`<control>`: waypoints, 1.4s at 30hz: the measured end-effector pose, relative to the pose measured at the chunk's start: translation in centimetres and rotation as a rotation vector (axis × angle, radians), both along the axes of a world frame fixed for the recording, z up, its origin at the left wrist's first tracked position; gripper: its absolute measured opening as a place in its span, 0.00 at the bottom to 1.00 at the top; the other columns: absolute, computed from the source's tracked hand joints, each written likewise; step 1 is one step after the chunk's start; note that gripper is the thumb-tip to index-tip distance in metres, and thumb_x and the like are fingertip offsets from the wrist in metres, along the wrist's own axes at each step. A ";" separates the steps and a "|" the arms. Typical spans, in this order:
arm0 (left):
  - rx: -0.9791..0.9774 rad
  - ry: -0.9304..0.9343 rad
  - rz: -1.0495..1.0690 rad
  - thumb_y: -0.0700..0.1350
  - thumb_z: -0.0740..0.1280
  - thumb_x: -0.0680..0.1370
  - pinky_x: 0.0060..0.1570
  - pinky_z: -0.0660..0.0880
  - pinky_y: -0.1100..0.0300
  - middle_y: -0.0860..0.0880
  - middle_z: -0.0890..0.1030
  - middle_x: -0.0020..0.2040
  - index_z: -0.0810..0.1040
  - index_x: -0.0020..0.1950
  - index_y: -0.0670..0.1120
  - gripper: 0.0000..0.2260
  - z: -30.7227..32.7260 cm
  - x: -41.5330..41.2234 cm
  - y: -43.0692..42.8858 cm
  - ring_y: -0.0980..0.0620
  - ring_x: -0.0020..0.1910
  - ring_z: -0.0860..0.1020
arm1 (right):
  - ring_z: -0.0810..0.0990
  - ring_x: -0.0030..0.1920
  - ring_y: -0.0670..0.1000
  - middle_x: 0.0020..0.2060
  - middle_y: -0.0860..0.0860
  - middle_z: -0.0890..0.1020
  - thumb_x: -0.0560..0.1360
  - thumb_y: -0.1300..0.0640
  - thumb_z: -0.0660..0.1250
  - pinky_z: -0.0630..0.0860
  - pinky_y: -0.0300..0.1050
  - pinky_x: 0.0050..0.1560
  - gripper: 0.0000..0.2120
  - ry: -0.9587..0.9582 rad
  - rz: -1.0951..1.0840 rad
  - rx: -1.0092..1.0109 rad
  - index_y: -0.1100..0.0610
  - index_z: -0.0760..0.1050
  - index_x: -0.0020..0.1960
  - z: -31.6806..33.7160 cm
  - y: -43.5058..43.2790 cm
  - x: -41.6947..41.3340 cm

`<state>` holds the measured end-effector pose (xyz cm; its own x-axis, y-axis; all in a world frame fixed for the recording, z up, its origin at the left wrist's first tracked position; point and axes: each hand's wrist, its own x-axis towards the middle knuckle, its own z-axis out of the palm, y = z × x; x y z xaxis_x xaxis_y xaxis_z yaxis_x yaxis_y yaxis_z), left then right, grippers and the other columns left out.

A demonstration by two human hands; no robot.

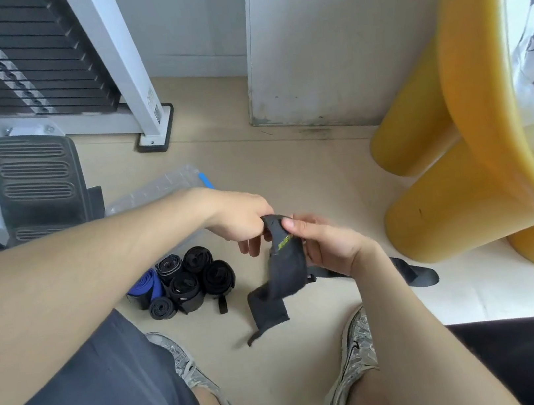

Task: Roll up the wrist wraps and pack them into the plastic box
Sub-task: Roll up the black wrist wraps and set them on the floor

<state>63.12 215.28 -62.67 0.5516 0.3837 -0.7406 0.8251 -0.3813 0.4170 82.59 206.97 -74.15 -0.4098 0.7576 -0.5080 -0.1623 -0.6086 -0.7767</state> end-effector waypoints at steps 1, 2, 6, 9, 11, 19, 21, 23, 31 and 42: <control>0.014 0.005 0.002 0.33 0.53 0.80 0.54 0.81 0.53 0.49 0.89 0.49 0.79 0.64 0.45 0.20 0.2 -0.2 -0.3 0.47 0.51 0.88 | 0.84 0.62 0.64 0.60 0.62 0.84 0.79 0.42 0.75 0.80 0.56 0.63 0.30 -0.007 0.083 -0.024 0.66 0.79 0.68 -0.9 -0.9 0.0; 0.026 0.016 -0.005 0.32 0.53 0.80 0.52 0.82 0.53 0.49 0.88 0.47 0.77 0.69 0.45 0.23 0.2 -0.4 -0.5 0.46 0.49 0.88 | 0.85 0.63 0.64 0.60 0.61 0.86 0.80 0.43 0.74 0.79 0.58 0.67 0.26 -0.030 0.141 -0.045 0.64 0.81 0.66 -1.9 -1.8 -0.1; 0.016 0.112 -0.087 0.33 0.52 0.82 0.40 0.79 0.57 0.50 0.72 0.54 0.61 0.84 0.62 0.35 0.0 -1.2 -0.8 0.48 0.36 0.78 | 0.83 0.47 0.57 0.42 0.57 0.80 0.79 0.55 0.75 0.74 0.63 0.75 0.07 -0.128 0.124 -0.142 0.55 0.84 0.43 -6.0 -5.0 -1.7; 0.003 0.152 -0.149 0.33 0.54 0.83 0.35 0.76 0.60 0.54 0.72 0.49 0.75 0.76 0.58 0.28 -0.4 -1.4 -1.0 0.50 0.35 0.75 | 0.86 0.46 0.57 0.42 0.58 0.81 0.78 0.67 0.67 0.78 0.65 0.72 0.09 -0.252 0.172 -0.243 0.56 0.82 0.44 -8.1 -6.3 -2.9; -0.002 0.183 -0.198 0.37 0.58 0.84 0.41 0.79 0.58 0.49 0.79 0.57 0.80 0.70 0.55 0.21 -1.0 -1.7 -1.2 0.46 0.42 0.82 | 0.89 0.49 0.56 0.46 0.57 0.85 0.81 0.61 0.68 0.82 0.58 0.67 0.05 -0.366 0.180 -0.288 0.57 0.83 0.50 -9.3 -6.7 -3.3; 0.106 0.060 -0.198 0.52 0.72 0.84 0.63 0.80 0.50 0.51 0.87 0.58 0.86 0.63 0.51 0.10 -3.6 -2.6 0.1 0.47 0.58 0.83 | 0.83 0.45 0.55 0.45 0.57 0.87 0.83 0.59 0.67 0.81 0.50 0.48 0.09 -0.715 -0.441 -0.384 0.61 0.85 0.49 -13.9 -5.7 -3.4; 0.125 0.005 -0.174 0.52 0.74 0.83 0.61 0.81 0.51 0.54 0.88 0.55 0.88 0.60 0.53 0.08 -4.0 -2.7 0.5 0.49 0.57 0.83 | 0.86 0.46 0.55 0.46 0.57 0.88 0.84 0.60 0.68 0.84 0.51 0.52 0.09 -0.603 -0.552 -0.455 0.64 0.84 0.55 -14.4 -4.7 -4.1; 0.120 -0.047 -0.144 0.51 0.77 0.80 0.60 0.82 0.51 0.56 0.88 0.51 0.89 0.57 0.55 0.06 -4.6 -2.8 0.9 0.53 0.55 0.84 | 0.88 0.47 0.56 0.48 0.58 0.88 0.85 0.54 0.70 0.86 0.49 0.46 0.10 -0.418 -0.689 -0.575 0.62 0.80 0.57 -14.4 -3.6 -5.0; 0.146 -0.172 -0.094 0.54 0.80 0.77 0.36 0.71 0.62 0.58 0.79 0.31 0.89 0.46 0.54 0.05 -5.2 -2.9 2.1 0.67 0.34 0.76 | 0.77 0.43 0.59 0.42 0.61 0.76 0.75 0.58 0.76 0.76 0.51 0.44 0.12 -0.420 -0.937 -0.623 0.62 0.74 0.45 -14.1 -1.6 -4.7; 0.135 -0.043 -0.109 0.51 0.74 0.83 0.45 0.77 0.57 0.54 0.86 0.46 0.85 0.55 0.48 0.07 0.8 -2.0 2.5 0.49 0.47 0.82 | 0.83 0.53 0.58 0.51 0.53 0.85 0.76 0.55 0.65 0.85 0.57 0.55 0.16 -0.373 -1.054 -0.180 0.55 0.82 0.62 -1.7 2.7 -4.4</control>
<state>61.12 217.74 -61.83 0.6251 0.4147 -0.6612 0.7586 -0.5224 0.3895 78.22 209.70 -75.87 0.5898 0.5388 -0.6015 -0.4371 -0.4134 -0.7988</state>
